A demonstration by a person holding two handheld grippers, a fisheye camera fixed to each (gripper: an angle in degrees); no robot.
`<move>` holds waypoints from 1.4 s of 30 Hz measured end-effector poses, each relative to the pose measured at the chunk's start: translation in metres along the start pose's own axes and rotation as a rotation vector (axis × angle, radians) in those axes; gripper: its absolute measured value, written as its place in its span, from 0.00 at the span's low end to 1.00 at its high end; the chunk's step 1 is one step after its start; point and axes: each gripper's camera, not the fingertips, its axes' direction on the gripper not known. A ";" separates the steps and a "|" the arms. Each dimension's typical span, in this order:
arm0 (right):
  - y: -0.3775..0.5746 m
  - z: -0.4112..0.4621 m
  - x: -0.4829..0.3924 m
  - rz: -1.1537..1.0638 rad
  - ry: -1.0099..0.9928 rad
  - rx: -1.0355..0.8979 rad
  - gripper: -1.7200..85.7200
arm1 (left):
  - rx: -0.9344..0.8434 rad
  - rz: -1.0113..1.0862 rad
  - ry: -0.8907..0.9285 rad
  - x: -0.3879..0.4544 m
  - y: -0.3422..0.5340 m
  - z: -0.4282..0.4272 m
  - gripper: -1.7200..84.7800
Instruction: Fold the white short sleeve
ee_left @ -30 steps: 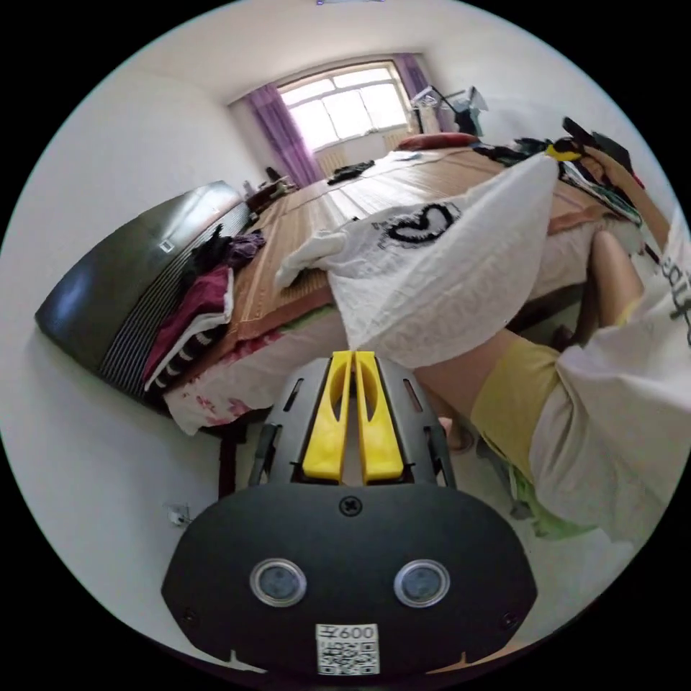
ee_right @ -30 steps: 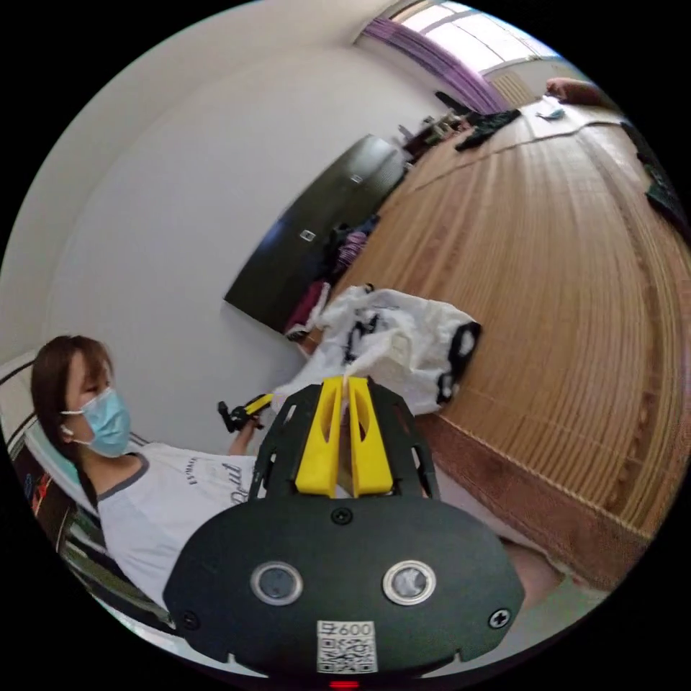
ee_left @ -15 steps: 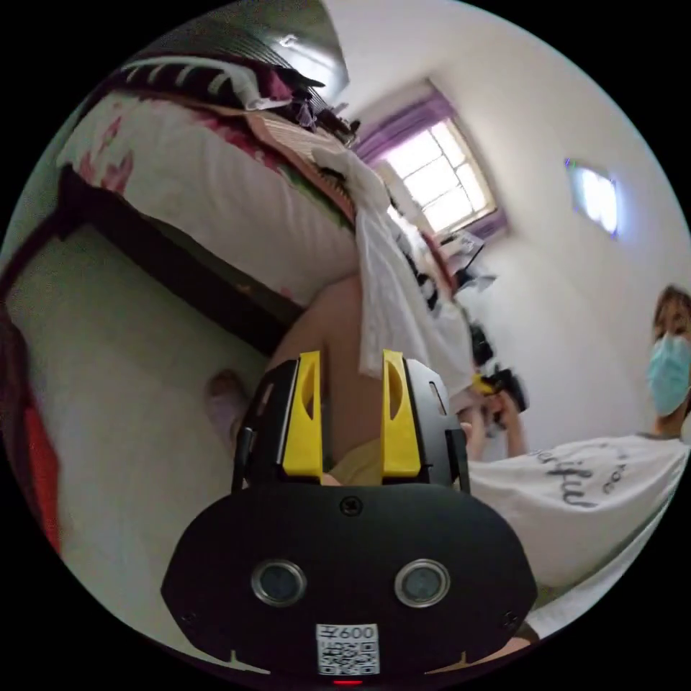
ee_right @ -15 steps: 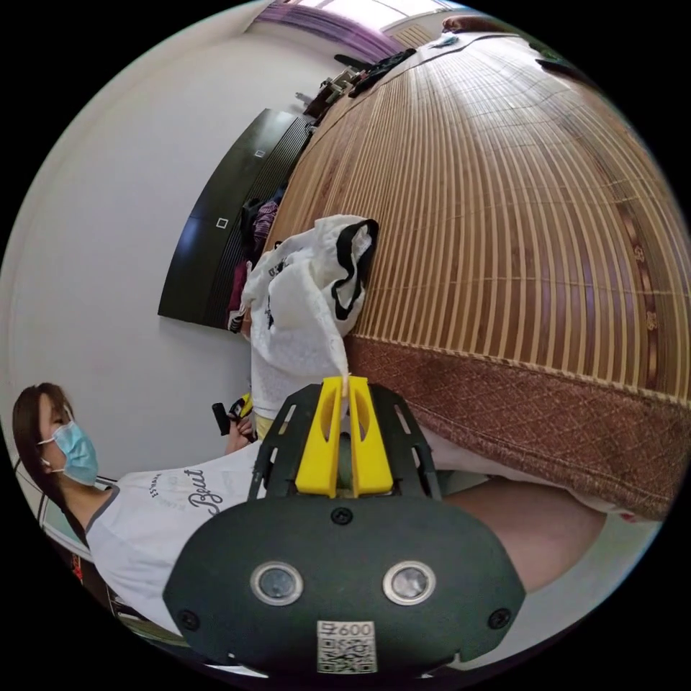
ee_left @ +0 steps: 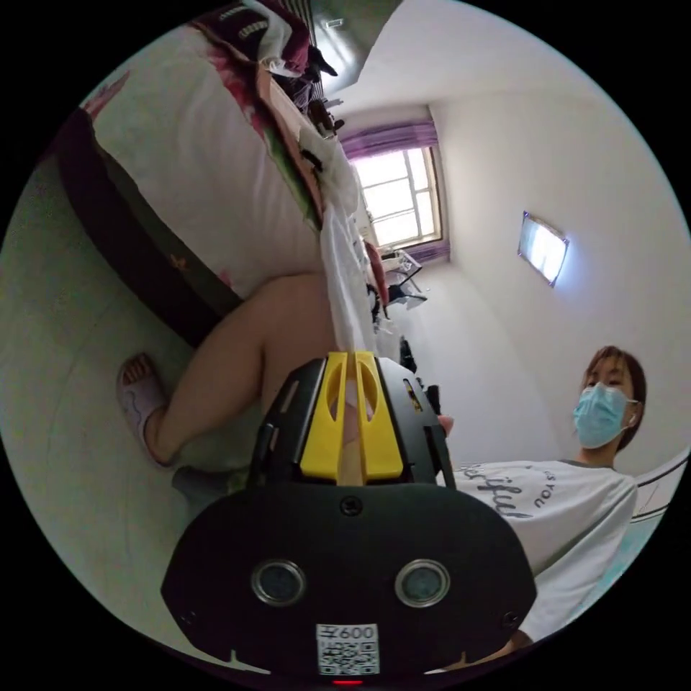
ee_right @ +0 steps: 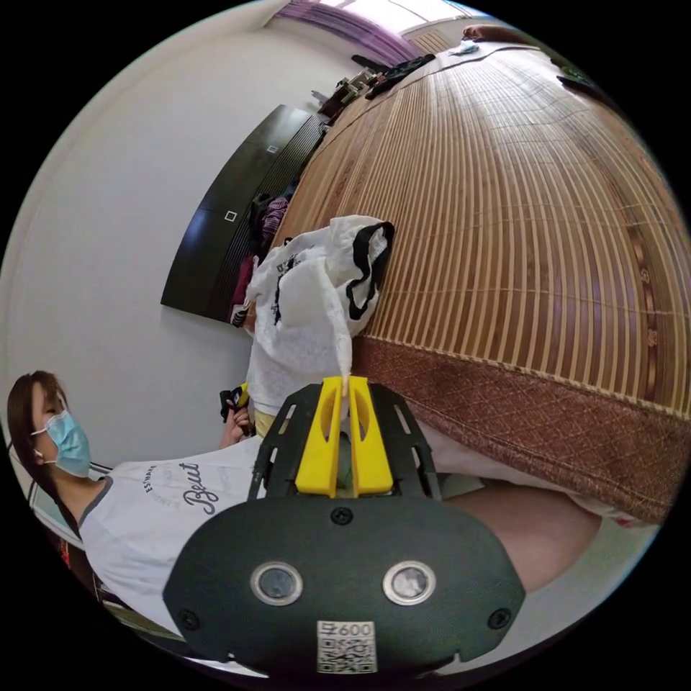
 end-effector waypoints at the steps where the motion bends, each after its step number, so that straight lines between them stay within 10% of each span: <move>1: 0.007 -0.015 -0.009 -0.016 -0.058 0.040 0.01 | 0.014 0.009 0.048 0.021 -0.010 -0.014 0.05; 10: 0.099 -0.199 -0.138 -0.318 -0.446 0.370 0.01 | 0.059 0.168 0.561 0.241 -0.076 -0.084 0.04; 16: 0.155 -0.275 -0.193 -0.430 -0.390 0.581 0.01 | 0.037 0.368 0.489 0.339 -0.136 -0.070 0.04; 24: -0.095 -0.303 -0.171 -0.138 -0.288 0.569 0.01 | -0.166 0.076 0.499 0.340 -0.469 0.149 0.05; 31: -0.162 -0.464 -0.371 -0.527 -0.189 0.924 0.01 | 0.001 0.614 0.533 0.610 -0.596 0.189 0.05; 35: -0.186 -0.469 -0.344 -0.438 -0.103 0.778 0.01 | -0.110 0.551 0.426 0.561 -0.625 0.220 0.05; 42: -0.240 -0.341 -0.105 -0.045 0.015 0.377 0.01 | -0.434 0.159 0.103 0.238 -0.625 0.339 0.05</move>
